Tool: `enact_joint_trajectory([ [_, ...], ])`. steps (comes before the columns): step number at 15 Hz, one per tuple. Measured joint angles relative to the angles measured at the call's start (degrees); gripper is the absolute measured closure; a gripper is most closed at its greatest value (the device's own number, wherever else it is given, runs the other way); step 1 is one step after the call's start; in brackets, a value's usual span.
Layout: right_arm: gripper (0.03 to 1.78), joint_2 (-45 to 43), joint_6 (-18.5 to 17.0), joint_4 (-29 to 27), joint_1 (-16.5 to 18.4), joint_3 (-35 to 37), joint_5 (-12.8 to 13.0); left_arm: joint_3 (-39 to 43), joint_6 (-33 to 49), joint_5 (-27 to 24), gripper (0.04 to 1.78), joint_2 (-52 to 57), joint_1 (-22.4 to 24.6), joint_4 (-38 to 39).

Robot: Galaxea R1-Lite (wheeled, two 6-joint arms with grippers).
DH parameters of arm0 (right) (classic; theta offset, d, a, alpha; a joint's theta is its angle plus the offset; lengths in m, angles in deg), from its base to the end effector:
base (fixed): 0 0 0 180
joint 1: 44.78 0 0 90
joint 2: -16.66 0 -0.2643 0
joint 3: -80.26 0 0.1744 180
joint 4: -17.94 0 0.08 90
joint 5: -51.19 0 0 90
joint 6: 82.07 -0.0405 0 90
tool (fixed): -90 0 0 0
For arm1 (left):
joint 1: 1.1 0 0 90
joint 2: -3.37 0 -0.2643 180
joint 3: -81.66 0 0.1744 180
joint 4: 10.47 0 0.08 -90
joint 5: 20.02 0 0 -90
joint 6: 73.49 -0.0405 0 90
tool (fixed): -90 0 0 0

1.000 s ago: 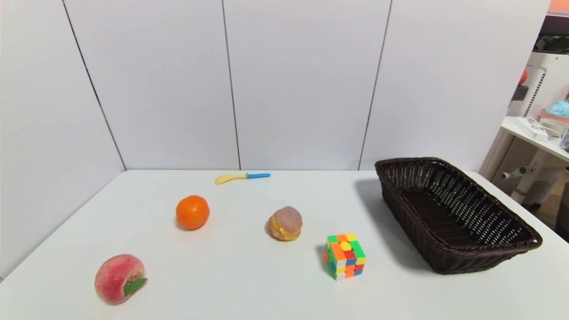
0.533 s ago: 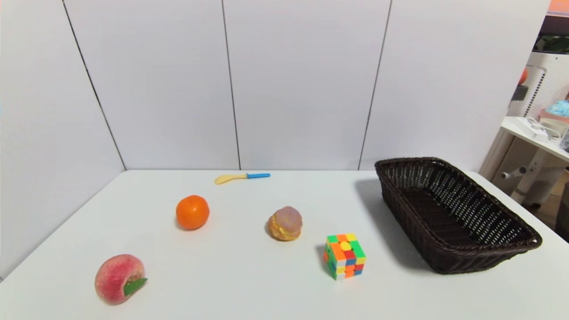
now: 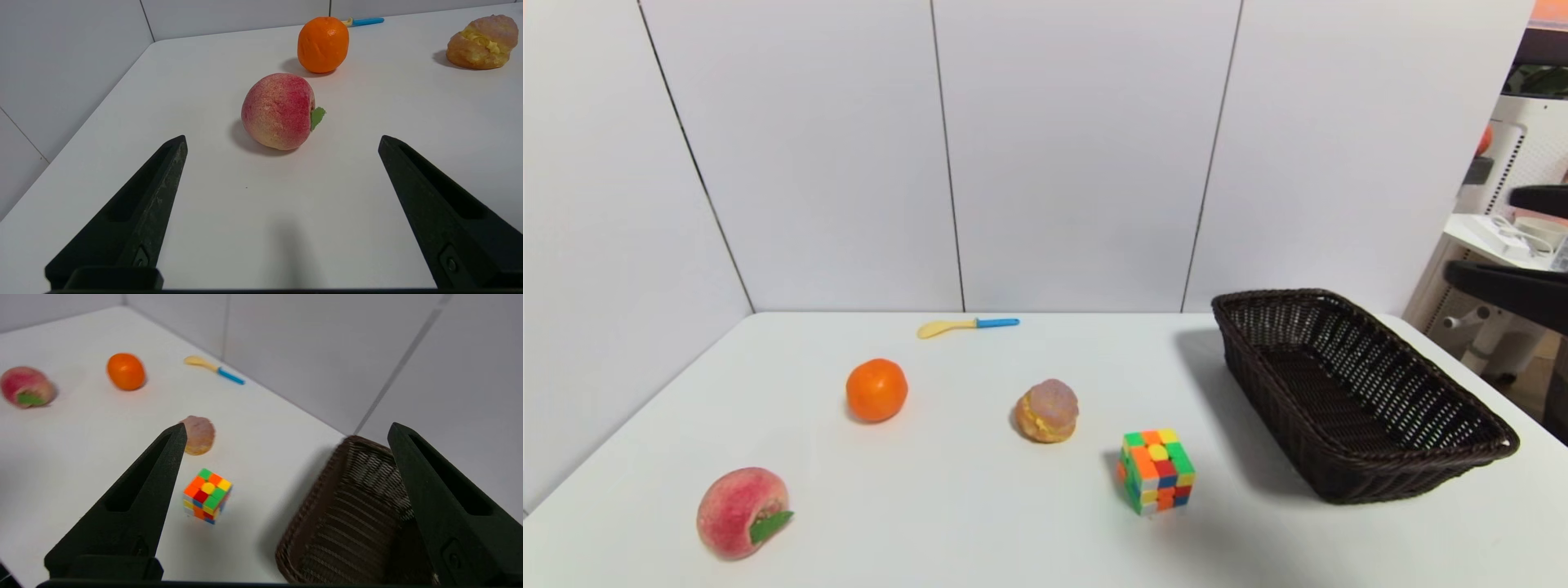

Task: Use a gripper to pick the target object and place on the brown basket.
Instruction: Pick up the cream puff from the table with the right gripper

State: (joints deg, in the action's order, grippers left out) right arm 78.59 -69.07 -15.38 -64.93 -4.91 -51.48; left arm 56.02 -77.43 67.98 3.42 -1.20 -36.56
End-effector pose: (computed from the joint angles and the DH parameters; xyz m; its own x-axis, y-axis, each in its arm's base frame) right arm 0.1411 0.0612 0.2811 0.8262 0.5368 -0.1708 -0.5620 0.8064 -0.1841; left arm 0.0133 -0.0014 0.0745 0.9993 -0.0366 -0.0070 0.0370 0.9970 0.0685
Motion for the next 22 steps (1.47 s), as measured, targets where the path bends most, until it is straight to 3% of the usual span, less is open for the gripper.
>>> enact_joint_trajectory([
  [4, 0.11, 19.25, 0.94, -12.50, -7.90, -18.15, -0.61, 0.00, 0.00, -0.01, 0.13, 0.00, 0.00, 0.00],
  [9, 0.11, 38.92, 1.02, -24.04, -11.96, -32.94, -0.20, 0.00, 0.02, -0.01, 0.13, 0.00, 0.00, 0.00],
  [15, 0.11, 57.97, 0.38, -28.37, -14.02, -46.40, 2.80, 0.00, 0.02, 0.00, 0.13, 0.00, 0.00, 0.00],
  [22, 0.11, 69.77, 0.44, -28.26, -17.97, -51.49, 6.33, 0.00, 0.02, -0.01, 0.13, 0.00, 0.00, 0.00],
])
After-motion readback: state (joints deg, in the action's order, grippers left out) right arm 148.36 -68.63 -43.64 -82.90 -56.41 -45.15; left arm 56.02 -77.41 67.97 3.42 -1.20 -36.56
